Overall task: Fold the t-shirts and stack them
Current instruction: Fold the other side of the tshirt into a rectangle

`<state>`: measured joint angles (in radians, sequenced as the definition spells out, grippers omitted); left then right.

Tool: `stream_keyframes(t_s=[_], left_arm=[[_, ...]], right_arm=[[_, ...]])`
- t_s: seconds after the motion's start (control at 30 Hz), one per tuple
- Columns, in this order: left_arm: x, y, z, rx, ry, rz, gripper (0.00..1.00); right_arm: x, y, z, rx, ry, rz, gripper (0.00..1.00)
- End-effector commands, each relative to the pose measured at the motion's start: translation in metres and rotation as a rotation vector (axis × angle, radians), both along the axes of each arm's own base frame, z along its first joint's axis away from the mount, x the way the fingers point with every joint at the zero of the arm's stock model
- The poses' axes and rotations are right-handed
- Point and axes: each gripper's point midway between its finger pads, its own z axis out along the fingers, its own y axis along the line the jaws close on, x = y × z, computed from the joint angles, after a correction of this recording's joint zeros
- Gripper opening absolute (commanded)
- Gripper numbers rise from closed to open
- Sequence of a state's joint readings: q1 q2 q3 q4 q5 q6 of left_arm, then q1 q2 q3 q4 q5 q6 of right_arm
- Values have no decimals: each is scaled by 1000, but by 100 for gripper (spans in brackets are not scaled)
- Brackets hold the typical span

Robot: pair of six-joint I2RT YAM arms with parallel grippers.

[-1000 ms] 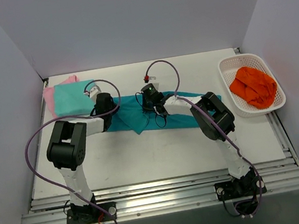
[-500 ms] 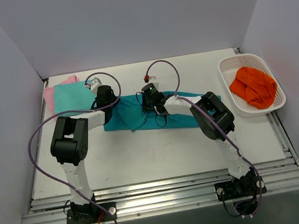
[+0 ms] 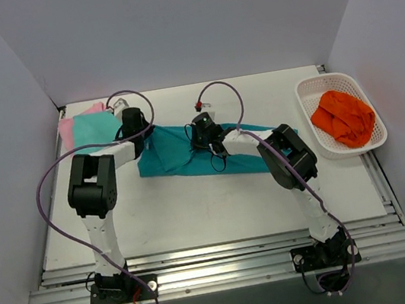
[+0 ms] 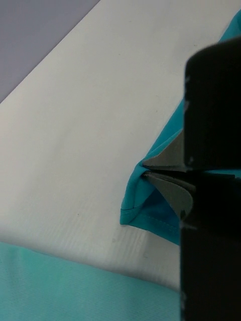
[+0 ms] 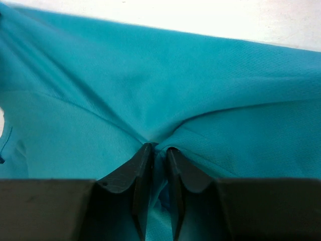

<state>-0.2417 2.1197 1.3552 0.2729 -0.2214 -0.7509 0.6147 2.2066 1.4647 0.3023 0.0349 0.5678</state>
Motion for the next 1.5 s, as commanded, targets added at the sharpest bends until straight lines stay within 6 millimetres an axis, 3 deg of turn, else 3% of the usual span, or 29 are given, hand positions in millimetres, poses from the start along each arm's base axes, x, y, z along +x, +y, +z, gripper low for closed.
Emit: stream_keyframes(t_s=[0.0,0.23,0.3,0.33,0.37,0.4,0.43,0.47,0.6,0.7,0.77,0.8,0.83,0.87,0.9,0.93,0.97,1.0,1.03,1.07,1.17,1.3,1.47], left_arm=[[20,10,18,-8,-47,9,5],[25,18,12,-28,-21,11,7],[22,17,11,-40,-10,8,18],[21,17,14,-46,-14,3,26],[19,17,15,-51,-12,2,41],[14,17,13,-52,-3,4,66],[13,18,23,-55,-19,4,74],[11,18,26,-57,-21,8,94],[3,28,57,-44,-58,26,94],[-10,35,92,-41,-110,37,94],[-27,37,120,-48,-152,35,94],[-37,32,145,-63,-196,19,94],[-50,29,134,-64,-171,7,94],[-60,26,135,-65,-175,-2,94],[-72,22,151,-74,-210,-8,94],[-83,13,148,-77,-204,-27,94],[-98,10,129,-84,-168,-33,94],[-108,6,137,-104,-192,-42,94],[-119,-7,133,-134,-182,-59,94],[-132,-10,117,-136,-148,-57,94],[-159,-28,112,-167,-120,-29,94],[-194,-21,82,-218,-35,62,97],[-207,-21,64,-256,-4,108,100]], right_arm=[[-14,-6,-28,-47,88,20,17],[-20,2,-23,-45,88,35,43],[-22,0,-23,-48,91,32,47],[-21,-1,-19,-47,84,28,47],[-21,-1,-15,-45,80,27,48],[-22,-2,-15,-47,80,26,48],[-22,-3,-8,-43,72,24,48],[-21,-3,-3,-41,62,19,48],[-23,-9,19,-37,30,6,48],[-24,-22,37,-63,1,-20,49],[-24,-34,54,-68,-18,-42,49],[-22,-40,71,-62,-45,-55,49],[-24,-47,73,-68,-45,-64,49],[-20,-58,77,-69,-50,-86,50],[-18,-64,87,-57,-64,-98,50],[-17,-69,88,-56,-63,-107,50],[-16,-77,87,-57,-57,-121,51],[-15,-81,90,-52,-60,-129,51],[-14,-82,89,-49,-58,-131,51],[-14,-85,88,-48,-54,-135,51],[-11,-86,84,-41,-43,-139,51],[-7,-85,94,-37,-56,-140,51],[-1,-102,118,-33,-88,-168,51]])
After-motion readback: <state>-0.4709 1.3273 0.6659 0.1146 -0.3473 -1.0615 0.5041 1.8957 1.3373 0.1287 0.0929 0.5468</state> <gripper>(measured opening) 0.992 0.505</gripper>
